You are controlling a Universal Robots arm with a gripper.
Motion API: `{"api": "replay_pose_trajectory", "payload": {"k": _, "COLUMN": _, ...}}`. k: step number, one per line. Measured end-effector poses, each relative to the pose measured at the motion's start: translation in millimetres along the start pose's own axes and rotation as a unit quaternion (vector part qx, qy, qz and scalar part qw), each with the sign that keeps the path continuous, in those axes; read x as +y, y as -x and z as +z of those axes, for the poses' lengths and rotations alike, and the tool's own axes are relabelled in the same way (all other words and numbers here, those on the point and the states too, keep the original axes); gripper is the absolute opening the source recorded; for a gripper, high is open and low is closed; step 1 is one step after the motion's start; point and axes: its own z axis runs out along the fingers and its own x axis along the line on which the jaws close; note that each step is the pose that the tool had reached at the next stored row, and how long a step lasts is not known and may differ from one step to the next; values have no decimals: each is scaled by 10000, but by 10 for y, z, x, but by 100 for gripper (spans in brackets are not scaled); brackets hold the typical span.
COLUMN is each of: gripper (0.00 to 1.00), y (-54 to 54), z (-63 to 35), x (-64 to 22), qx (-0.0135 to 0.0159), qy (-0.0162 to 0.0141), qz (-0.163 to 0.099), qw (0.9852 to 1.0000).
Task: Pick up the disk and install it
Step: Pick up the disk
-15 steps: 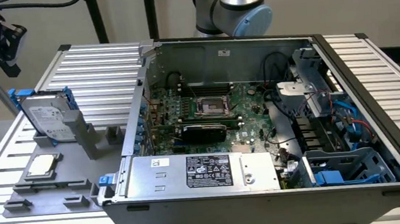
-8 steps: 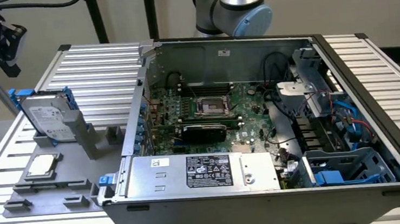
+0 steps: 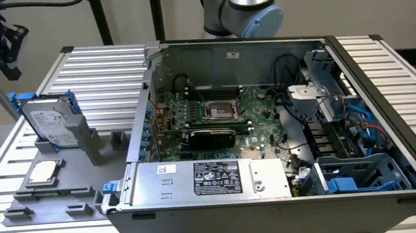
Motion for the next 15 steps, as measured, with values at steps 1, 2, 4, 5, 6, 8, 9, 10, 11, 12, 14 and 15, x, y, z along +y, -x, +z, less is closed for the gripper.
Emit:
{"api": "replay_pose_trajectory", "payload": {"k": 1, "gripper": 11, "y": 1, "z": 0, "x": 0, "qx": 5, "qy": 0, "qz": -92, "qw": 10000}}
{"api": "replay_pose_trajectory", "payload": {"k": 2, "gripper": 11, "y": 1, "z": 2, "x": 0, "qx": 7, "qy": 0, "qz": -180, "qw": 9998}}
{"api": "replay_pose_trajectory", "payload": {"k": 4, "gripper": 11, "y": 1, "z": 6, "x": 0, "qx": 15, "qy": 0, "qz": -362, "qw": 9993}}
{"api": "replay_pose_trajectory", "payload": {"k": 5, "gripper": 11, "y": 1, "z": 8, "x": 0, "qx": 18, "qy": 1, "qz": -452, "qw": 9990}}
{"api": "replay_pose_trajectory", "payload": {"k": 6, "gripper": 11, "y": 1, "z": 10, "x": 0, "qx": 21, "qy": 1, "qz": -541, "qw": 9985}}
{"api": "replay_pose_trajectory", "payload": {"k": 8, "gripper": 11, "y": 1, "z": 16, "x": 0, "qx": 27, "qy": 2, "qz": -721, "qw": 9974}}
{"api": "replay_pose_trajectory", "payload": {"k": 9, "gripper": 11, "y": 1, "z": 18, "x": -1, "qx": 30, "qy": 2, "qz": -813, "qw": 9967}}
{"api": "replay_pose_trajectory", "payload": {"k": 10, "gripper": 11, "y": 1, "z": 21, "x": -1, "qx": 33, "qy": 3, "qz": -903, "qw": 9959}}
{"api": "replay_pose_trajectory", "payload": {"k": 11, "gripper": 11, "y": 1, "z": 23, "x": -1, "qx": 36, "qy": 3, "qz": -992, "qw": 9951}}
{"api": "replay_pose_trajectory", "payload": {"k": 12, "gripper": 11, "y": 0, "z": 25, "x": -1, "qx": 40, "qy": 3, "qz": -1090, "qw": 9940}}
{"api": "replay_pose_trajectory", "payload": {"k": 14, "gripper": 11, "y": 1, "z": 29, "x": -1, "qx": 46, "qy": 4, "qz": -1269, "qw": 9919}}
{"api": "replay_pose_trajectory", "payload": {"k": 15, "gripper": 11, "y": 0, "z": 32, "x": -1, "qx": 49, "qy": 4, "qz": -1355, "qw": 9908}}
